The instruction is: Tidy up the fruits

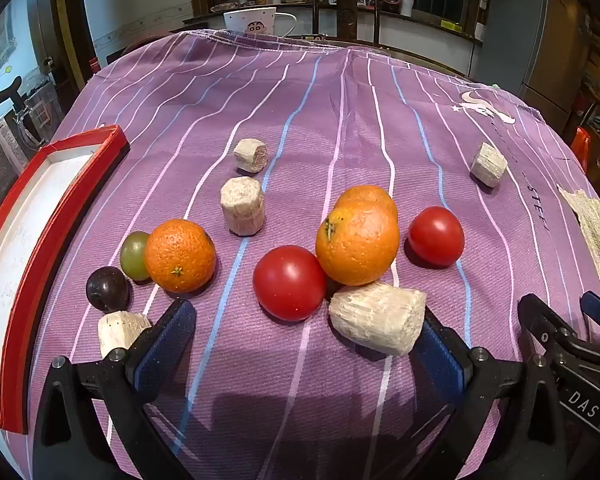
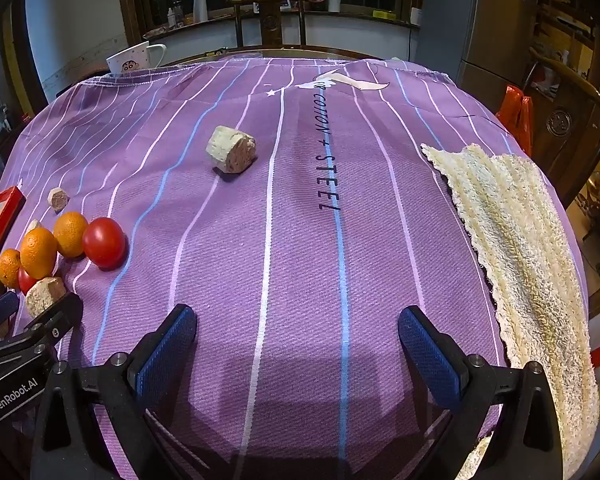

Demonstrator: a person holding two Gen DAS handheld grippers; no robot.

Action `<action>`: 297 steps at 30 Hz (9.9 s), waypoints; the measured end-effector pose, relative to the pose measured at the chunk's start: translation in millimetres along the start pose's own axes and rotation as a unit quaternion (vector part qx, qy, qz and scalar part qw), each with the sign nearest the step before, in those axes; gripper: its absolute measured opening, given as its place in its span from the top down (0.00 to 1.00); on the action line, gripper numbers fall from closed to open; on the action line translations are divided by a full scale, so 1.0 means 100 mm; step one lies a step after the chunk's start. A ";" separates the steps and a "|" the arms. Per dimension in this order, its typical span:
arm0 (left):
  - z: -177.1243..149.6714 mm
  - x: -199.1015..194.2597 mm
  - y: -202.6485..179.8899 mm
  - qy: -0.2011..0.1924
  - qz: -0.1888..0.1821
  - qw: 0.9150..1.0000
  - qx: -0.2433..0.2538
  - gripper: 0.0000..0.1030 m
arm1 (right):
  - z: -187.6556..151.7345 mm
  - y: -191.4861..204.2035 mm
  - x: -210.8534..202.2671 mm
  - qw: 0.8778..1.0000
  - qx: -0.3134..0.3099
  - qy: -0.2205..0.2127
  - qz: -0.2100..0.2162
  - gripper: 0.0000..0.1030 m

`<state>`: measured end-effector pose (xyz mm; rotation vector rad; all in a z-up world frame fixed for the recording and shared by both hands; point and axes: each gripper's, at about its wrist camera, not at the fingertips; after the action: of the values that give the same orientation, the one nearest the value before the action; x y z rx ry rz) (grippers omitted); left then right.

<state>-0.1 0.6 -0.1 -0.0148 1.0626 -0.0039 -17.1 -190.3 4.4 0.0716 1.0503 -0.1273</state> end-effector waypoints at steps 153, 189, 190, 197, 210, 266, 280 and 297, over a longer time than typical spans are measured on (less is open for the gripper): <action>0.75 -0.79 3.37 0.007 -0.062 0.981 -0.184 0.43 | 0.77 3.09 -0.61 0.952 -0.185 0.003 0.243 0.42; 0.14 -0.30 1.36 0.080 -0.059 0.995 -0.008 0.43 | 0.12 1.14 -0.34 0.968 -0.138 0.056 0.202 0.43; 0.15 -0.27 1.34 0.081 -0.059 0.995 0.000 0.44 | 0.12 1.19 -0.32 0.967 -0.145 0.056 0.199 0.43; 0.18 -0.12 1.25 0.086 -0.045 0.995 0.032 0.48 | 0.14 1.35 -0.15 0.967 -0.167 0.057 0.184 0.44; 0.17 -0.15 1.21 0.078 -0.037 0.996 0.036 0.77 | 0.14 1.43 -0.15 0.966 -0.181 0.052 0.178 0.67; 0.43 -0.53 3.74 0.029 0.008 0.983 -0.181 0.48 | 0.12 4.18 -0.34 0.911 -0.301 0.050 0.277 0.66; 0.18 -1.16 2.96 0.012 0.055 0.988 -0.141 0.42 | 0.05 3.00 -0.69 0.943 -0.215 0.035 0.251 0.65; 0.14 -1.38 1.61 0.020 0.064 0.997 -0.048 0.34 | 0.03 1.56 -0.99 0.967 -0.142 0.008 0.213 0.65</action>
<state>-55.8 163.4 124.4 -0.0334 1.1007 0.1637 -41.8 -29.2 91.7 0.0372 1.0389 0.4152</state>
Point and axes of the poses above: each gripper's, at about its wrist camera, not at the fingertips, and x roughly the way its jaws point, y to its left, z to its top, and after that the axes turned 7 degrees about y, right-handed
